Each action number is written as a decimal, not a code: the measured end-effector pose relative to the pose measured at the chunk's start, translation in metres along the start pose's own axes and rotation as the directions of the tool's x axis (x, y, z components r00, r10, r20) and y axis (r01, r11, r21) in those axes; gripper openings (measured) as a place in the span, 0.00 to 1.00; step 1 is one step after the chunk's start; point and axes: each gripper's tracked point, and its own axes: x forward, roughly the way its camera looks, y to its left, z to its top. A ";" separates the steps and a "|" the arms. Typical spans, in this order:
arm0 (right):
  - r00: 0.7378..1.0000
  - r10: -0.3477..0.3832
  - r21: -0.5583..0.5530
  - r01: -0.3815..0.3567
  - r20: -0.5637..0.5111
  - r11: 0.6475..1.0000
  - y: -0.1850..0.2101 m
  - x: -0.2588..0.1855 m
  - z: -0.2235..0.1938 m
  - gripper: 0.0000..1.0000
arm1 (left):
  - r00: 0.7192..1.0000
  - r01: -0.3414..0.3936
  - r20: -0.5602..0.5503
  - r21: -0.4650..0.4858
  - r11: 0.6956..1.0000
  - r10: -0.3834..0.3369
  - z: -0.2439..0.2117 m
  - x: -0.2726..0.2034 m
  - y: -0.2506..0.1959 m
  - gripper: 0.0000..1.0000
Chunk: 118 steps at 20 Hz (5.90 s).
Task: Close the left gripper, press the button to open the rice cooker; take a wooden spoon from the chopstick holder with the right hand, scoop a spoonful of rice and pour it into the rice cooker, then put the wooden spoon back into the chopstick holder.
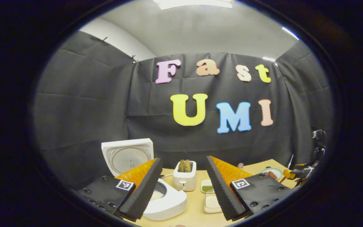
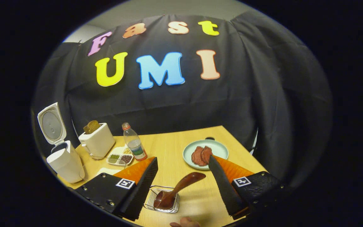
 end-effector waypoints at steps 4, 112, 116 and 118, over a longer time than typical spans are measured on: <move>0.992 0.069 -0.005 -0.069 0.102 0.998 0.041 -0.031 0.064 0.93 | 0.999 -0.019 -0.026 -0.001 1.000 0.019 0.006 0.020 0.013 0.96; 0.972 0.111 -0.013 -0.111 0.207 0.994 0.062 -0.101 0.141 0.98 | 0.933 -0.322 -0.214 -0.130 0.938 0.291 -0.109 0.060 0.055 0.94; 0.963 0.129 -0.022 -0.127 0.235 0.992 0.027 -0.099 0.155 0.98 | 0.977 -0.199 -0.097 -0.108 0.974 0.189 -0.039 0.025 -0.034 0.92; 0.961 0.145 -0.023 -0.143 0.235 0.989 0.015 -0.100 0.153 0.98 | 0.988 -0.151 -0.053 -0.093 0.984 0.146 -0.013 0.009 -0.077 0.93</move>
